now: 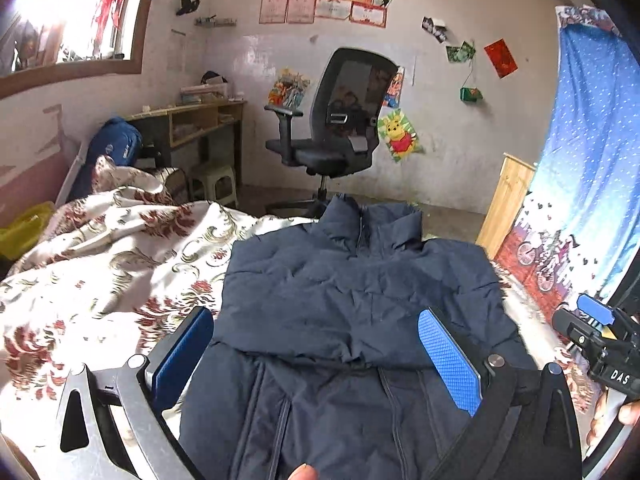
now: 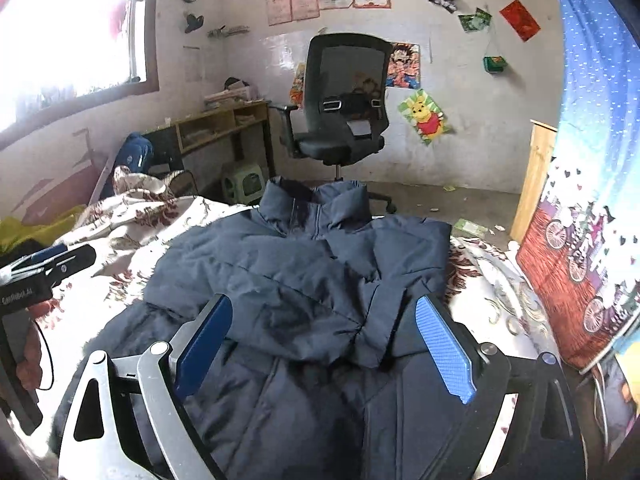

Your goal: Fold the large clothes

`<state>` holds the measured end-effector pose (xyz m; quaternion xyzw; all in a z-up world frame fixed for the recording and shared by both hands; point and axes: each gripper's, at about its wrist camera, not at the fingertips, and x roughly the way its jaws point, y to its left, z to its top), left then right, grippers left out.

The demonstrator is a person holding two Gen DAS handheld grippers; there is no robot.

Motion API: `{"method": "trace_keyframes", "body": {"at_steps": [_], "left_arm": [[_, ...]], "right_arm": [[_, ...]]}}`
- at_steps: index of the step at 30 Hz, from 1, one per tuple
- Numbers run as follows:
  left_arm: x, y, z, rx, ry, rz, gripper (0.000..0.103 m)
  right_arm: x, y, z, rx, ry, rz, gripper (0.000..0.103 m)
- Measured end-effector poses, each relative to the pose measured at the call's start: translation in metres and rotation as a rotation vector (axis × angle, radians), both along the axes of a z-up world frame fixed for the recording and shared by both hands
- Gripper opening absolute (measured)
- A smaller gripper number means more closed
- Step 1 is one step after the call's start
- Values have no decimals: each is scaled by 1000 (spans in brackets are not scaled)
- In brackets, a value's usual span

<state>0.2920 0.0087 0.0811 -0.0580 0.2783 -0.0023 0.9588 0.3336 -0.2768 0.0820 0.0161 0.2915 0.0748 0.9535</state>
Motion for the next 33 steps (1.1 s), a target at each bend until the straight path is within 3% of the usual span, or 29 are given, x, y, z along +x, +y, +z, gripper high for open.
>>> {"method": "trace_keyframes", "body": {"at_steps": [8, 15, 19, 23, 29, 33], "left_arm": [[-70, 32, 53, -55, 26, 8, 103], [-70, 62, 84, -45, 106, -42, 103], [-40, 78, 102, -46, 130, -31, 103], [3, 96, 115, -116, 128, 23, 103], [93, 94, 98, -162, 102, 68, 103], [164, 72, 66, -150, 109, 65, 103]], "right_arm": [[-71, 14, 68, 0, 49, -34, 92], [-71, 21, 119, 19, 159, -48, 92], [-35, 32, 141, 19, 226, -35, 93], [19, 47, 149, 19, 244, -4, 93], [131, 52, 107, 9, 196, 66, 93], [189, 37, 70, -1, 169, 79, 93]]}}
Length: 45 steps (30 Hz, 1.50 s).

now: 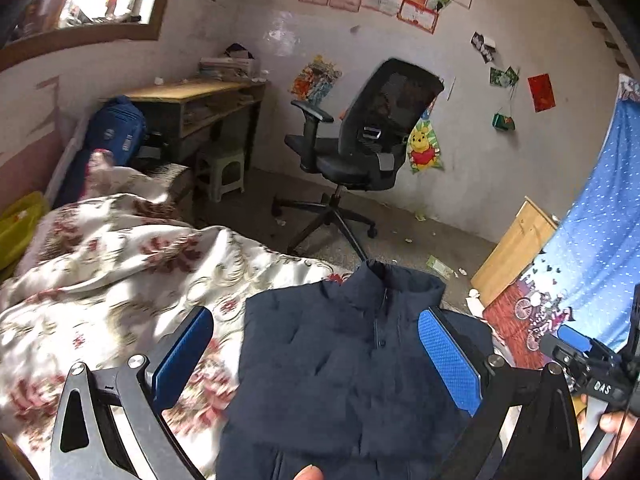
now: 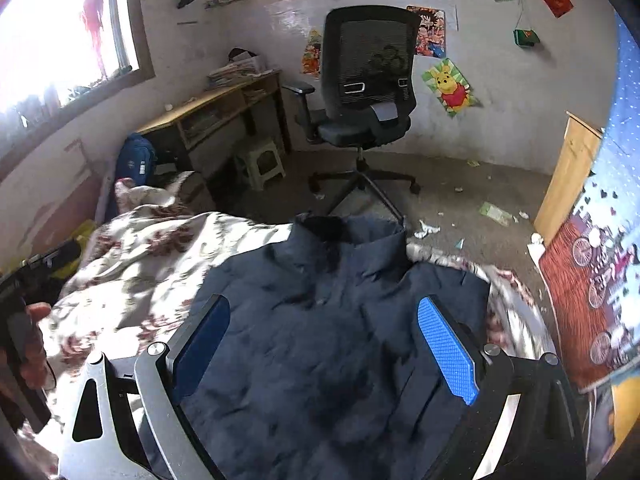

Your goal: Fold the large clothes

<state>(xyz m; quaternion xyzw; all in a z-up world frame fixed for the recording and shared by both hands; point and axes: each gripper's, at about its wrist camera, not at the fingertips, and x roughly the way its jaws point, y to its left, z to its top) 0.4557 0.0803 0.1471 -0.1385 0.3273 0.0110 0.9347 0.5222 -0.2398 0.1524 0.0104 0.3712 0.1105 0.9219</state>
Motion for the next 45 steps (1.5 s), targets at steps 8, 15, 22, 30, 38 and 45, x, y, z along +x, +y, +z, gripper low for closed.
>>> {"method": "trace_keyframes", "body": {"at_steps": [8, 15, 22, 30, 38, 45], "left_arm": [[107, -36, -76, 45, 121, -19, 103], [183, -59, -111, 67, 199, -8, 102], [227, -96, -134, 122, 245, -41, 101], [267, -102, -151, 77, 312, 13, 67], [268, -103, -160, -3, 315, -40, 8], [209, -88, -148, 0, 238, -111, 5]], "right_arm": [[126, -40, -80, 95, 50, -32, 92], [203, -48, -145, 194, 90, -88, 74], [228, -41, -197, 292, 107, -159, 52], [242, -37, -209, 278, 109, -160, 28], [217, -57, -201, 276, 67, -127, 10], [164, -83, -196, 307, 13, -47, 6]]}}
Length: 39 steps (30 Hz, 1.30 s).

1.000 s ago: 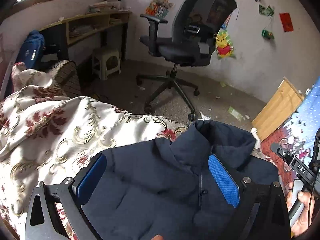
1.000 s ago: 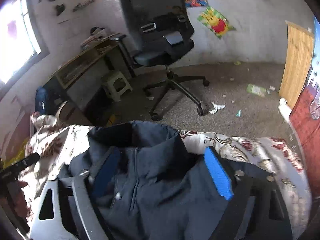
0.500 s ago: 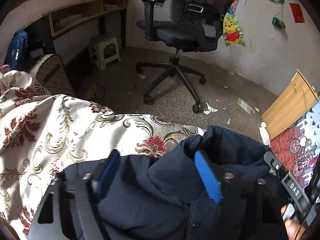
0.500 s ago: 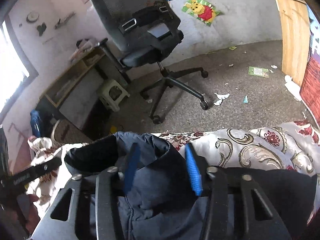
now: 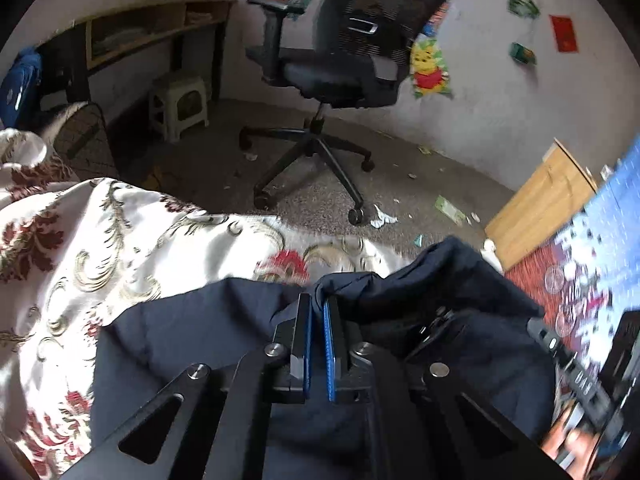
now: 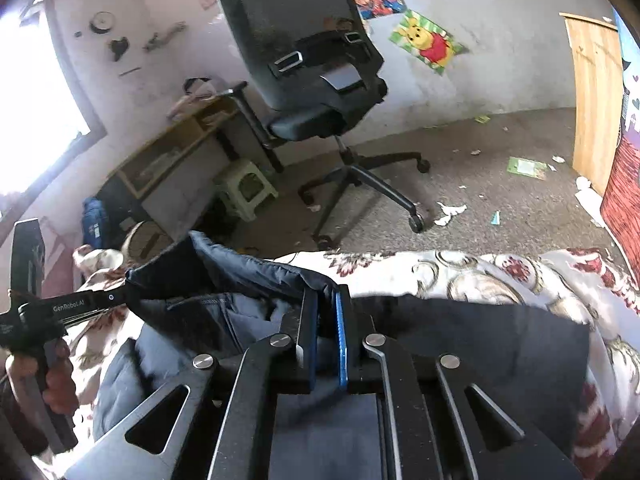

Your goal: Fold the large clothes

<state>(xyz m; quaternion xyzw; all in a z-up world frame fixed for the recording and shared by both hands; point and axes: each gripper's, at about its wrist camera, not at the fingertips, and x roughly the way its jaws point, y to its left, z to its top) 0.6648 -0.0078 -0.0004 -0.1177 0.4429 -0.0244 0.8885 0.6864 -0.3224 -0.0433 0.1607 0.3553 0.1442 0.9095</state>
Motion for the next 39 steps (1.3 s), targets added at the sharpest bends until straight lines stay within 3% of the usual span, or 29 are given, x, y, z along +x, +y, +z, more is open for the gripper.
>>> {"method": "trace_keyframes", "body": {"at_steps": [3, 8, 10, 14, 18, 20, 24, 25, 29, 34, 37, 39], "left_arm": [[-27, 4, -14, 15, 21, -35, 5], [-34, 1, -46, 61, 96, -41, 5], [-35, -6, -49, 108, 88, -40, 5], [-38, -8, -46, 127, 72, -55, 5], [-40, -6, -46, 126, 67, -69, 5], [-42, -6, -46, 127, 63, -71, 5], [-47, -9, -40, 163, 37, -105, 6], [-49, -8, -36, 161, 28, -117, 8], [-61, 2, -6, 107, -54, -124, 8], [-54, -8, 22, 60, -148, -210, 8], [-36, -29, 15, 32, -70, -304, 8], [-23, -44, -6, 77, 37, -368, 8]], "right_arm": [[-23, -6, -9, -39, -11, 20, 5], [-33, -1, -24, -136, 30, 54, 4], [-41, -3, -17, -136, 17, 66, 4], [-66, -15, 17, -142, -92, 62, 5], [-49, -10, 43, -165, -131, 51, 5], [-27, 4, 44, -154, -77, 74, 5], [20, 21, 5, -111, 195, 165, 5], [21, 19, -5, -82, 228, 171, 5], [9, 10, -28, -73, 244, 202, 5], [7, 2, -27, -86, 254, 238, 4], [9, 10, -29, -129, 279, 261, 4], [12, 13, -28, -169, 313, 280, 4]]}}
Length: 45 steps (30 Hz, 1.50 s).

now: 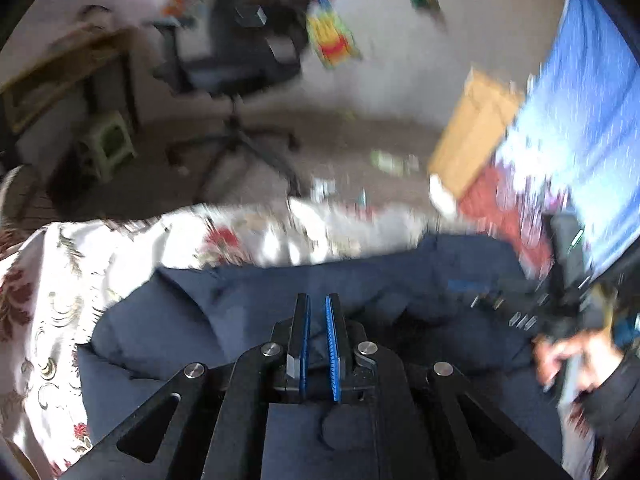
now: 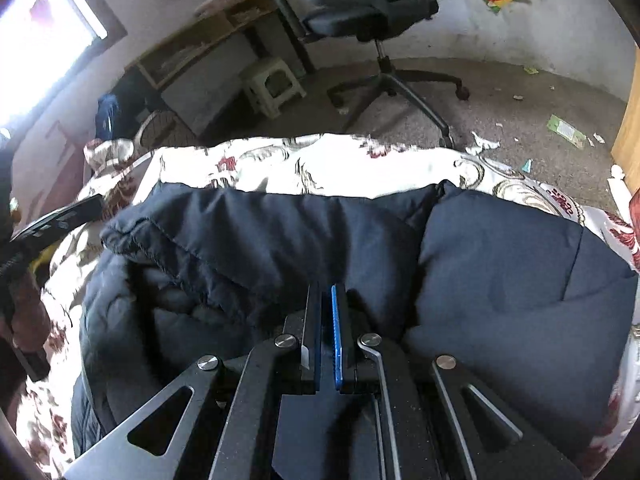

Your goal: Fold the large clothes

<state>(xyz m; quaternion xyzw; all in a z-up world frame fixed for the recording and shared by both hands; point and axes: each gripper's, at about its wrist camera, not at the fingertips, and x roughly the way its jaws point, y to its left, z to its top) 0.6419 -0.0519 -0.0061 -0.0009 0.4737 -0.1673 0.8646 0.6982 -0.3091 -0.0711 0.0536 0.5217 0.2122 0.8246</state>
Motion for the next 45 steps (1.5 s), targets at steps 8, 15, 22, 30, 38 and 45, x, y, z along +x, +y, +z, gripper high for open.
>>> {"method": "trace_keyframes", "body": {"at_steps": [8, 15, 22, 30, 38, 45], "left_arm": [[28, -7, -60, 121, 221, -17, 3], [46, -22, -85, 199, 204, 13, 3], [21, 0, -81, 73, 105, 53, 3], [10, 8, -83, 37, 96, 57, 3], [12, 5, -96, 66, 104, 35, 3], [2, 11, -92, 1, 64, 98, 3]], "right_arm": [[10, 13, -28, -97, 111, 83, 3], [23, 27, -48, -140, 75, 59, 0], [-16, 2, -23, 48, -36, -56, 5], [-19, 56, 3, 61, -64, 108, 5], [-2, 75, -37, -55, 47, 106, 1], [-10, 72, -33, -3, -36, 59, 1]]}}
